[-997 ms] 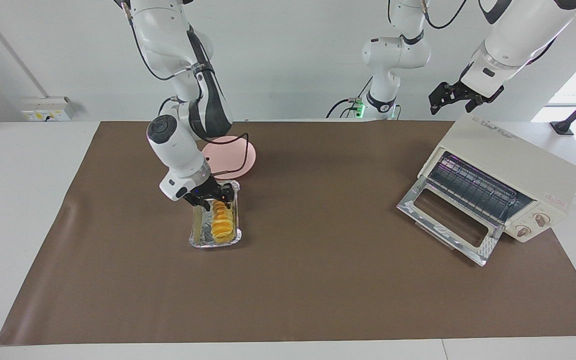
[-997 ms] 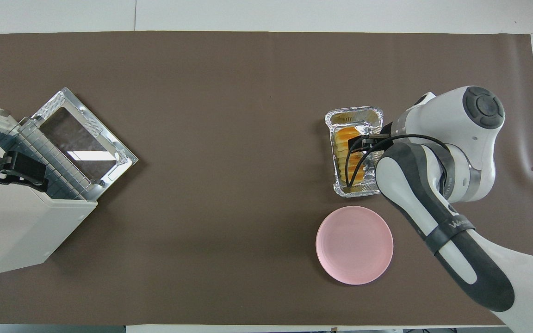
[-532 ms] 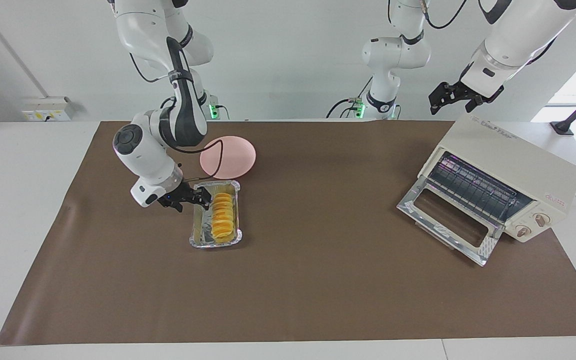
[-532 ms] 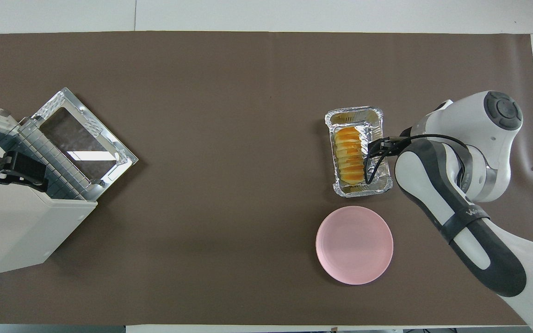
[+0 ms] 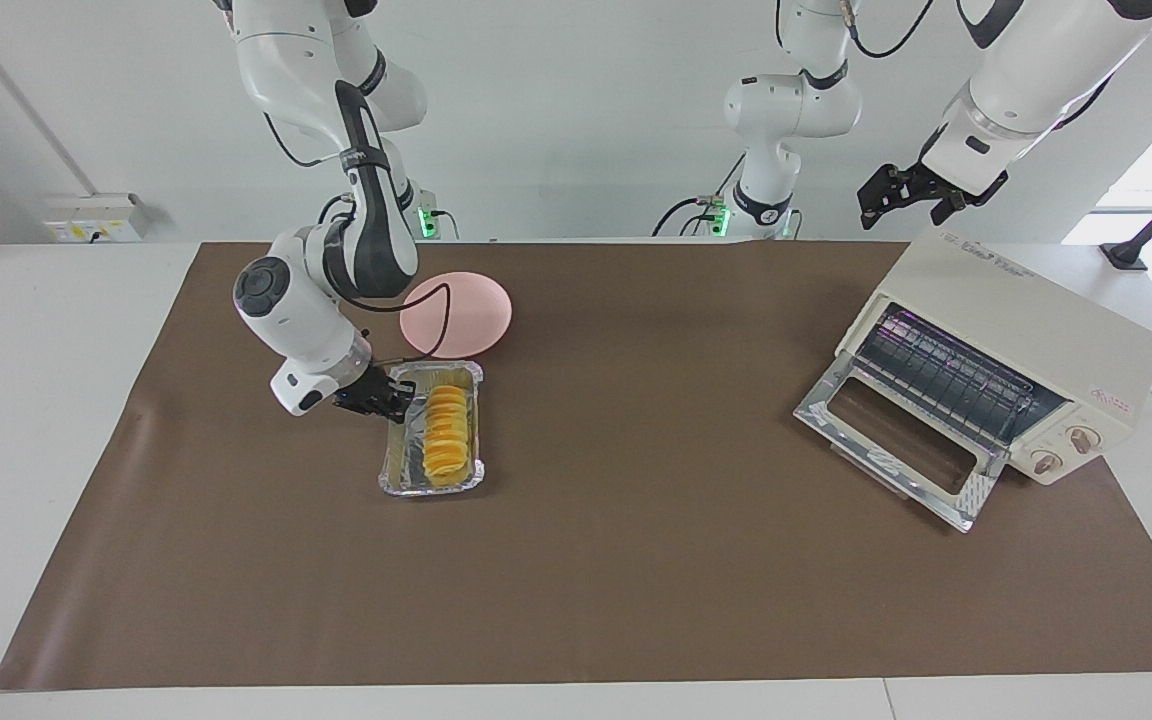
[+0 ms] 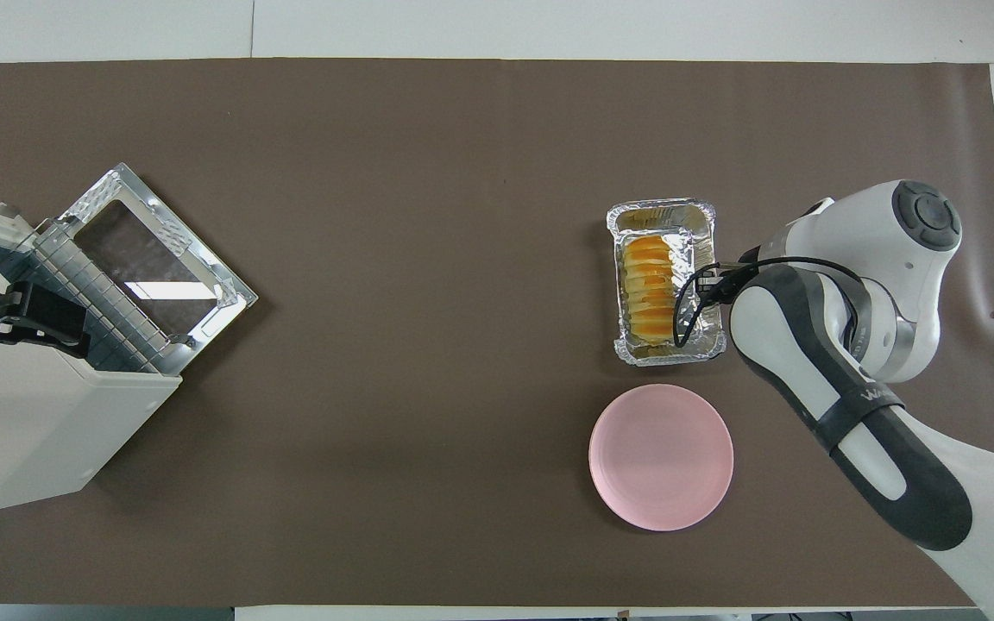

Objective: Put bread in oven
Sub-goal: 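Release the roll and grasp the foil tray rim with the right gripper, then slide the foil tray toward the oven with the right gripper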

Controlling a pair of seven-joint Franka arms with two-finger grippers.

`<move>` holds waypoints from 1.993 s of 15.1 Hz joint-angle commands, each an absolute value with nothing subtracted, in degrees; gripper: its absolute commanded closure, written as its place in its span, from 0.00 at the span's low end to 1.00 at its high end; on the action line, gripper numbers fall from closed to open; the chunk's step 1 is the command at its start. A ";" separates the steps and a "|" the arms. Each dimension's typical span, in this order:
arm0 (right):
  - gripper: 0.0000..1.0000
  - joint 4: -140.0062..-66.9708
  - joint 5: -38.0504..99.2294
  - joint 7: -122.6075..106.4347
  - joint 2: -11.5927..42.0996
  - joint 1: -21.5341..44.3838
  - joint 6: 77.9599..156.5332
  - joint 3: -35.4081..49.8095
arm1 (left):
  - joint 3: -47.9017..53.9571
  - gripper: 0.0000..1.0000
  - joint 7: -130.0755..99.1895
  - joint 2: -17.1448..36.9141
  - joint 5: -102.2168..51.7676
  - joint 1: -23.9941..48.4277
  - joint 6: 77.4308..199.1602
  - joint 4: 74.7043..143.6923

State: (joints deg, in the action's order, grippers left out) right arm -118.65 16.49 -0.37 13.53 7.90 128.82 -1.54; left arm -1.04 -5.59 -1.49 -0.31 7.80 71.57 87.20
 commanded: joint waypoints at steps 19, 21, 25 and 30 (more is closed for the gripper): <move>1.00 -94.66 22.24 23.20 26.53 33.47 133.31 0.26 | -0.44 0.00 -5.98 -3.25 -0.88 6.86 72.42 89.21; 1.00 -95.01 22.06 23.03 27.59 34.27 135.69 0.26 | -0.44 0.00 -5.98 -3.34 -0.88 6.86 72.42 89.21; 1.00 -97.03 21.62 20.83 28.04 34.28 138.25 0.26 | -0.44 0.00 -5.89 -3.34 -0.88 6.86 72.42 89.21; 1.00 -99.75 21.62 19.87 27.86 34.19 140.71 0.26 | -0.44 0.00 -5.98 -3.34 -0.88 6.94 72.42 89.21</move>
State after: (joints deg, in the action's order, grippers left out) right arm -97.29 21.20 21.98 28.43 34.40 138.11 0.19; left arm -1.04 -5.59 -1.49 -0.31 7.80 71.57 87.20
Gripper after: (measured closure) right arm 0.982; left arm 0.000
